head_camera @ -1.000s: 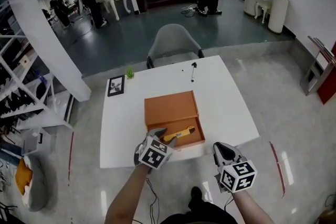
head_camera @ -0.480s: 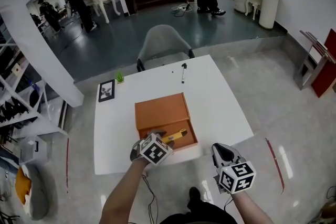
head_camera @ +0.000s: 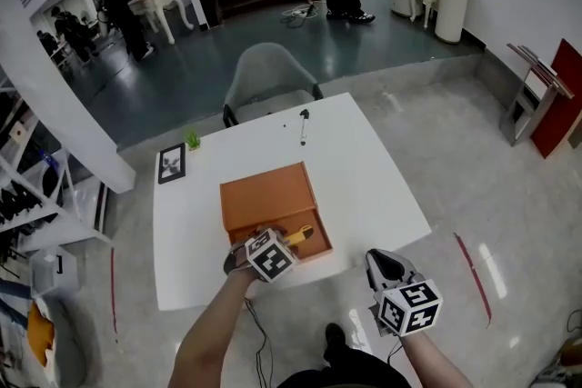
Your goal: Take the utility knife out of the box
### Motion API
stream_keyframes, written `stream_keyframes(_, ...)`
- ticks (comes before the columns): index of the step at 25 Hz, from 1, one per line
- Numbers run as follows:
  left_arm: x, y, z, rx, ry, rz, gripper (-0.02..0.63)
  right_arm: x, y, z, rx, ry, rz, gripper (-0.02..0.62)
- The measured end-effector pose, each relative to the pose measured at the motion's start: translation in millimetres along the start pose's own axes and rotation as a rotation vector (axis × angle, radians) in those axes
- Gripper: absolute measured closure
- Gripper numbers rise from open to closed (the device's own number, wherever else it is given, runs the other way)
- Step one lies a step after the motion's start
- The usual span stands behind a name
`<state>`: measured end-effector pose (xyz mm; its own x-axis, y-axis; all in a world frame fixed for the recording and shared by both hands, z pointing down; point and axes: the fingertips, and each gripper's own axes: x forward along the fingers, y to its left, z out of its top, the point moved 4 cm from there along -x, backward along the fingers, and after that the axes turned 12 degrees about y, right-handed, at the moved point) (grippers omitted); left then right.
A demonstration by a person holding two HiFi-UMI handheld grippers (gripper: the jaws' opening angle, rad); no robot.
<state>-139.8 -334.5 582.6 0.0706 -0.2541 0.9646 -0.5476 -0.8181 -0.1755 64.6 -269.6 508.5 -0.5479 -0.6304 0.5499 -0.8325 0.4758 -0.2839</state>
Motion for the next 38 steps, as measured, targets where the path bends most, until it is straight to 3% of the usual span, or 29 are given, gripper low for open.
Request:
stream_keyframes(10, 13.8, -0.3, 7.5, 0.084, 0.056, -0.022, 0.426, -1.6, -12.5, -4.7, 0.021, 0.012, -0.016, 0.592)
stream_keyframes(19, 17.3, 1.5, 6.8, 0.039, 0.054, -0.157, 0.46, 1.6, -10.5, -2.2, 0.023, 0.015, -0.01, 0.592)
stream_keyframes(23, 17.3, 3.7, 3.4, 0.024, 0.024, -0.134, 0.465, 3.3, -8.2, -2.8, 0.022, 0.014, -0.009, 0.592)
stream_keyframes(29, 13.2, -5.5, 7.9, 0.08, 0.034, -0.097, 0.492, -0.5, -3.4, -1.0, 0.015, 0.016, -0.004, 0.592)
stream_keyframes(38, -5.9, -4.6, 7.6, 0.072, -0.025, 0.019, 0.492, -4.9, 4.5, -0.9, 0.0, 0.011, 0.003, 0.592)
